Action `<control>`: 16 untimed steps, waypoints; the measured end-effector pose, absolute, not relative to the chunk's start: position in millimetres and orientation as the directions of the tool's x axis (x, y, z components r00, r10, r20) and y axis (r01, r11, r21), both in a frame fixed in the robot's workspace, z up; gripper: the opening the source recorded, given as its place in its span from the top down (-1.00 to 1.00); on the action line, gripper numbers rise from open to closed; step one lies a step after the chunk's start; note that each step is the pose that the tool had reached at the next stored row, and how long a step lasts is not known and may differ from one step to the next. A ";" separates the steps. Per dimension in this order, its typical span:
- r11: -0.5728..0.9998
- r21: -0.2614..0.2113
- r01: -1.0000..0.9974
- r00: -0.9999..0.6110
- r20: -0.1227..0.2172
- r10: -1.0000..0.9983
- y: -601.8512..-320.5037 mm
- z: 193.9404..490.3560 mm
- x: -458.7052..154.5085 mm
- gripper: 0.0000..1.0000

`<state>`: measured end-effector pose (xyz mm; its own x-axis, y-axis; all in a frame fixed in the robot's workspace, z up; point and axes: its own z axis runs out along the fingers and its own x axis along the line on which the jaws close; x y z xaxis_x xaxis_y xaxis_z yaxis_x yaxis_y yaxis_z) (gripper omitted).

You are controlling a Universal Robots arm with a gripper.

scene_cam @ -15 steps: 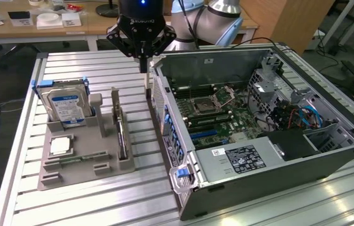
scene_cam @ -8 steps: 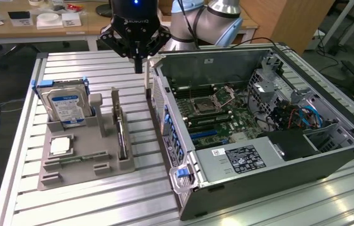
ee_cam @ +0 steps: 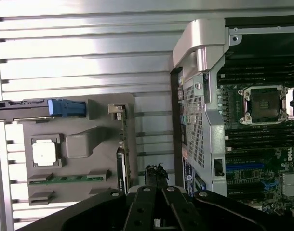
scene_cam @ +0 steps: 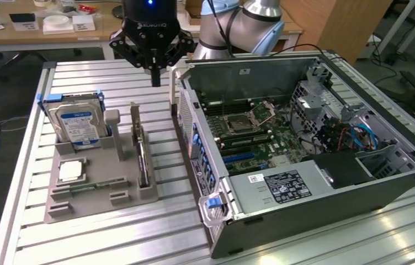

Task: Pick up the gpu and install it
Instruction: 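Reach for the gpu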

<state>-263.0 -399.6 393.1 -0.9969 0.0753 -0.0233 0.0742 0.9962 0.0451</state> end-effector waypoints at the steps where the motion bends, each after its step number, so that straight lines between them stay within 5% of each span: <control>1: 0.996 0.045 0.074 -0.997 -0.023 0.075 -399.6 393.1 -264.4 0.79; 16: 0.996 0.045 0.074 -0.997 -0.023 0.075 -399.9 393.1 -285.2 0.79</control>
